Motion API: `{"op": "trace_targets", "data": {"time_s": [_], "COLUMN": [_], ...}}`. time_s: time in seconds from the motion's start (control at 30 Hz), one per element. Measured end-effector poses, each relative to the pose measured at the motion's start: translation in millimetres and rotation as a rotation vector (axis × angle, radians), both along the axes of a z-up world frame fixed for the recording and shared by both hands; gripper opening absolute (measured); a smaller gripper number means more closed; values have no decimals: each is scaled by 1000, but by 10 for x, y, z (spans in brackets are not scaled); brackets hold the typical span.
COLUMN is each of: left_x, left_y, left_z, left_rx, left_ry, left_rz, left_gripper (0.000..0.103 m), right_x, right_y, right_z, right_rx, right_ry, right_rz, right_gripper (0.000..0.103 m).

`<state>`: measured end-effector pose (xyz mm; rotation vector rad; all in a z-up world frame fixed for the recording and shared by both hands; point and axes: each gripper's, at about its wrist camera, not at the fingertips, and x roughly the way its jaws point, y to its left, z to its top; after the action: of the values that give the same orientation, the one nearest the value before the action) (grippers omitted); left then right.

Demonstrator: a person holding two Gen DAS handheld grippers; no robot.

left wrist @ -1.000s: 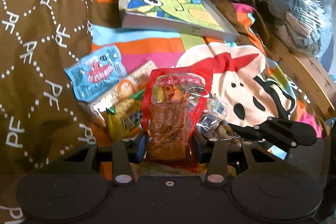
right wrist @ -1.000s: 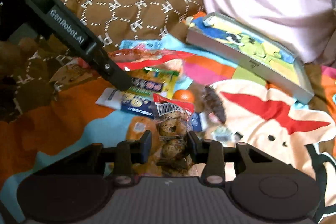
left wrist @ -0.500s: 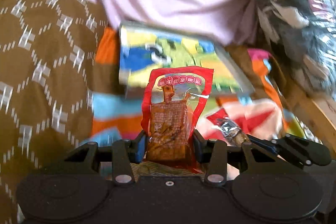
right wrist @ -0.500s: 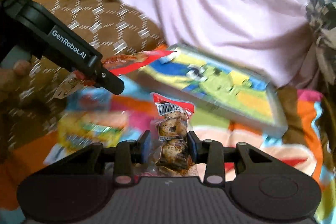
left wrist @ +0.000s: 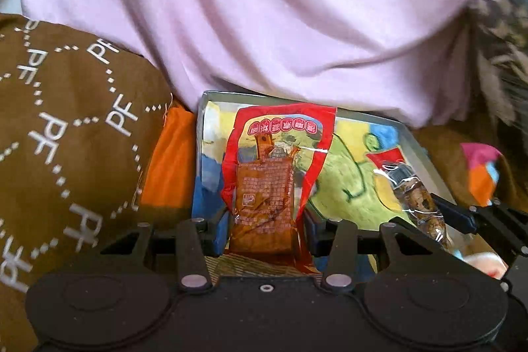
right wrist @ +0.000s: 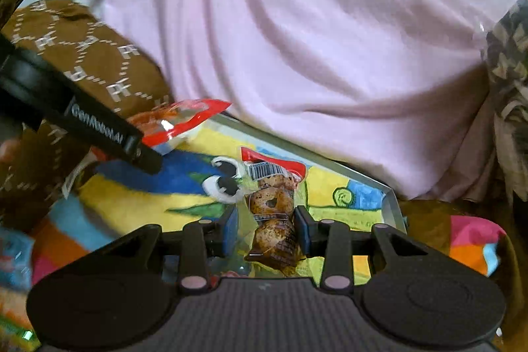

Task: Organize snacks
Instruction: 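Carry both packs to the grey tray and open both tools, then lift both tools away from the tray back toward the snacks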

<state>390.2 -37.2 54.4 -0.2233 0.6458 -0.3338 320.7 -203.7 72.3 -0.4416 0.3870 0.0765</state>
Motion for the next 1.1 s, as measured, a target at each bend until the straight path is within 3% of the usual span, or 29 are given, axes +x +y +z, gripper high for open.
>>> {"op": "trace_targets", "data": {"time_s": [0.13,0.53,0.73,0.87,0.97,1.1], "left_x": [254,451,456,437,360,178], "left_y": [-100,-354,-379,-300,-224,-147], "left_z": [-87,-361,-358,-325,-253,-111], "left_rx": [7,69,82,51,24,4], "left_ry": [28,67,72,90,85,31], "left_rz": [16,7,2,20,42,57], "left_gripper": [46,48,62,67,74,87], "right_x": [201,435,481,414,291,31], "right_y": [-63,-216,-199,-252,-315,-381], "right_z": [-72,-395,-459,-398,-311,-175], "right_rx": [20,57,45,77,118,173], "right_ry": [21,75,66,32,-10,-83], "right_rz": [-15,-73,-77,-77,-79,-79], "right_gripper": [41,43,47,72,84,94]}}
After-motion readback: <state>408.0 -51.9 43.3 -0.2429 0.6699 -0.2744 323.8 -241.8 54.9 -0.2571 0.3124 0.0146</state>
